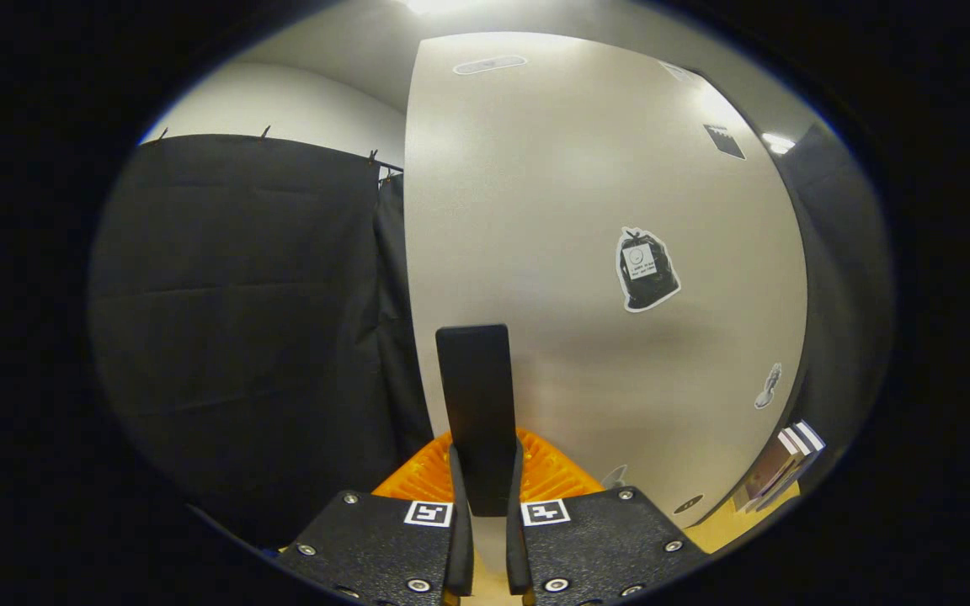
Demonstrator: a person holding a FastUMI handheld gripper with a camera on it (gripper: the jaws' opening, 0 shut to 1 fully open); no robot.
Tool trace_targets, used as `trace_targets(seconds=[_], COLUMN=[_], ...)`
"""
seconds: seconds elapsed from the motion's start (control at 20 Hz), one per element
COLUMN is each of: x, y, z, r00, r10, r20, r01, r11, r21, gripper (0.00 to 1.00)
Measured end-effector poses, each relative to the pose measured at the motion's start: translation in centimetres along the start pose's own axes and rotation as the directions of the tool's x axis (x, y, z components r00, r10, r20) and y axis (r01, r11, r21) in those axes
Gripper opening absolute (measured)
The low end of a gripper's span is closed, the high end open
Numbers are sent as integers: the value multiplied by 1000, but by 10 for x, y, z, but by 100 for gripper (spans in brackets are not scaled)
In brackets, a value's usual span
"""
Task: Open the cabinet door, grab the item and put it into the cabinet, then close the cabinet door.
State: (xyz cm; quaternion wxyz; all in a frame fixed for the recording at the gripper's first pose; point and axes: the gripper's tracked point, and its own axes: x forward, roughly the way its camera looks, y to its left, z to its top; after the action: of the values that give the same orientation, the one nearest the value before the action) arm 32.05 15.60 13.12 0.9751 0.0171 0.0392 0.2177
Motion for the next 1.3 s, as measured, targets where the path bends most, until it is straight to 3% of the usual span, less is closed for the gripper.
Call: trace_targets(seconds=[0.65,1.05,1.3], x=[-45,-62,-71], y=[-16,-37,-50], z=[-1,1,0], r00=[999,988,954], r10=[-4,-149,-298], r20=[-34,-38,-27], r01=[4,149,296], r11=[1000,989,953], r21=[4,-7,-56], gripper=[16,16,15])
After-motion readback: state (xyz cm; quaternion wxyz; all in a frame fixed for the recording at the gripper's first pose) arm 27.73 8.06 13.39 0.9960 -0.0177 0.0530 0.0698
